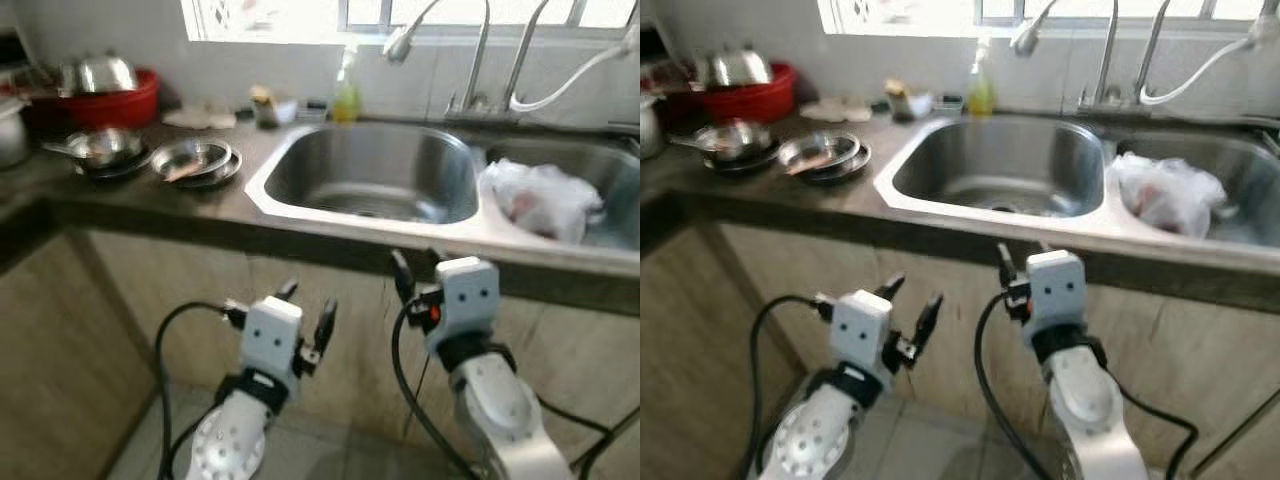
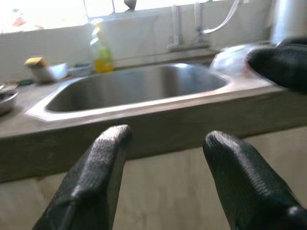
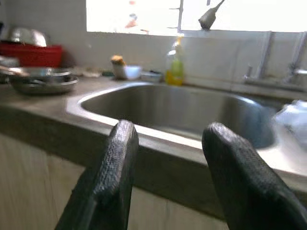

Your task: Kitchen organization

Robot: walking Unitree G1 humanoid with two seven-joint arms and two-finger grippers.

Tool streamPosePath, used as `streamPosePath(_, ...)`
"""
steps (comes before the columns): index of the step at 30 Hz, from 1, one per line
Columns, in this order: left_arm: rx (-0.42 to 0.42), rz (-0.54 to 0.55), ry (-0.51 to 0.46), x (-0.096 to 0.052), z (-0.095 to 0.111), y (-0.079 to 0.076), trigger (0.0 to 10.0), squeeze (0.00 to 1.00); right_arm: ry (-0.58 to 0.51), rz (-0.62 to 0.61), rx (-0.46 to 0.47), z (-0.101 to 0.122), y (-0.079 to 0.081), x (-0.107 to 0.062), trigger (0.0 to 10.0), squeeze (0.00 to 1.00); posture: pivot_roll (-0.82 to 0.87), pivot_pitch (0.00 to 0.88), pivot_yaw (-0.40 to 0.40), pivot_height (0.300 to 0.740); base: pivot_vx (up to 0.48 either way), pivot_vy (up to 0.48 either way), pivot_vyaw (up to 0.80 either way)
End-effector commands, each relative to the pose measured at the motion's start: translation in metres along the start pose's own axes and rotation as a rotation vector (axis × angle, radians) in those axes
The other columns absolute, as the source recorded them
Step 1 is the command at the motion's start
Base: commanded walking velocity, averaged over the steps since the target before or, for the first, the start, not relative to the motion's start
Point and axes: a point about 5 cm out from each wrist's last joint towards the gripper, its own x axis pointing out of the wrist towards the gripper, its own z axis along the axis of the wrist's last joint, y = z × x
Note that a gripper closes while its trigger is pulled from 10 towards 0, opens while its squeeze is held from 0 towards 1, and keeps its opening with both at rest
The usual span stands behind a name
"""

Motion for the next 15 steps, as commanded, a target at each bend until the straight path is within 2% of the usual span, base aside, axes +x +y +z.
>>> streamPosePath(1,0.017,0.015,-0.004,0.0001,0.0025,0.0044,10.0,0.00,-0.012,0.003,0.006,0.0024,0.0033,0.0010,10.0,0.00,0.16,0.058,-0.018,0.740,-0.292,0.000,0.00)
streamPosePath(15,0.021,0.017,0.002,-0.0001,0.0020,0.0047,10.0,0.00,0.004,0.002,-0.006,-0.0006,0.0037,0.0002,10.0,0.00,0.17,0.070,-0.016,0.740,-0.274,0.000,0.00)
